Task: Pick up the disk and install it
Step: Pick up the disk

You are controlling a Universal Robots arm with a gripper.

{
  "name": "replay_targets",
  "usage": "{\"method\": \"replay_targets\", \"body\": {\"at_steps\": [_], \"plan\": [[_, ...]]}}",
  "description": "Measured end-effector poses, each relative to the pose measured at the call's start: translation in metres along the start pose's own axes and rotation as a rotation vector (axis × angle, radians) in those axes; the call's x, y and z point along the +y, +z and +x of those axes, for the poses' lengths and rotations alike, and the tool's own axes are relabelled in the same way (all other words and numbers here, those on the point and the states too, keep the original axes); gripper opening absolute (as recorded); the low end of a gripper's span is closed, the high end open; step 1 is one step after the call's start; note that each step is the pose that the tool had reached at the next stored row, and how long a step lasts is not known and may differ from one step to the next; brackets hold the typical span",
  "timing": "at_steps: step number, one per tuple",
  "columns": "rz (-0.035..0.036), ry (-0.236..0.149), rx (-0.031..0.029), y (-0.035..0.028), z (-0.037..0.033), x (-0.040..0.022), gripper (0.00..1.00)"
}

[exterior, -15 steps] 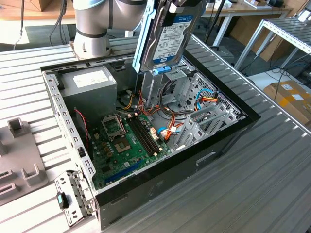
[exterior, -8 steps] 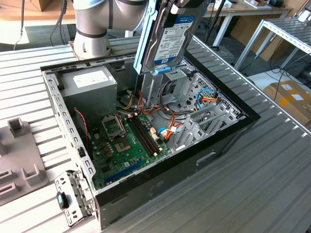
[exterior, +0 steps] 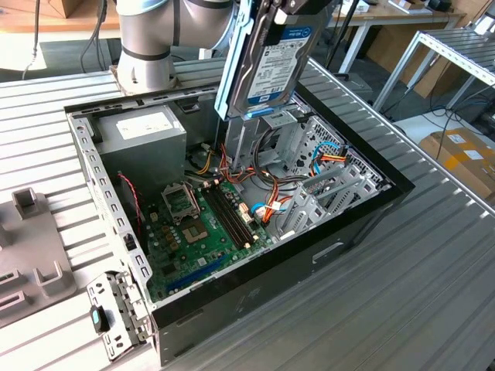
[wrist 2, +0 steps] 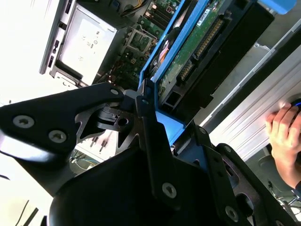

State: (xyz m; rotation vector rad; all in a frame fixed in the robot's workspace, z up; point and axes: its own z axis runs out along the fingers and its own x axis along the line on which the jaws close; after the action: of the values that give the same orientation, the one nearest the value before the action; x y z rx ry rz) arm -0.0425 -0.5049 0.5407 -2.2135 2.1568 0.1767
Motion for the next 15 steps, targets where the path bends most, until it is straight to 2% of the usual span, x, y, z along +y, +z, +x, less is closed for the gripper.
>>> {"method": "replay_targets", "body": {"at_steps": [15], "plan": [[0.0, 0.0, 0.0, 0.0001, 0.0051, -0.0024, 0.37]]}}
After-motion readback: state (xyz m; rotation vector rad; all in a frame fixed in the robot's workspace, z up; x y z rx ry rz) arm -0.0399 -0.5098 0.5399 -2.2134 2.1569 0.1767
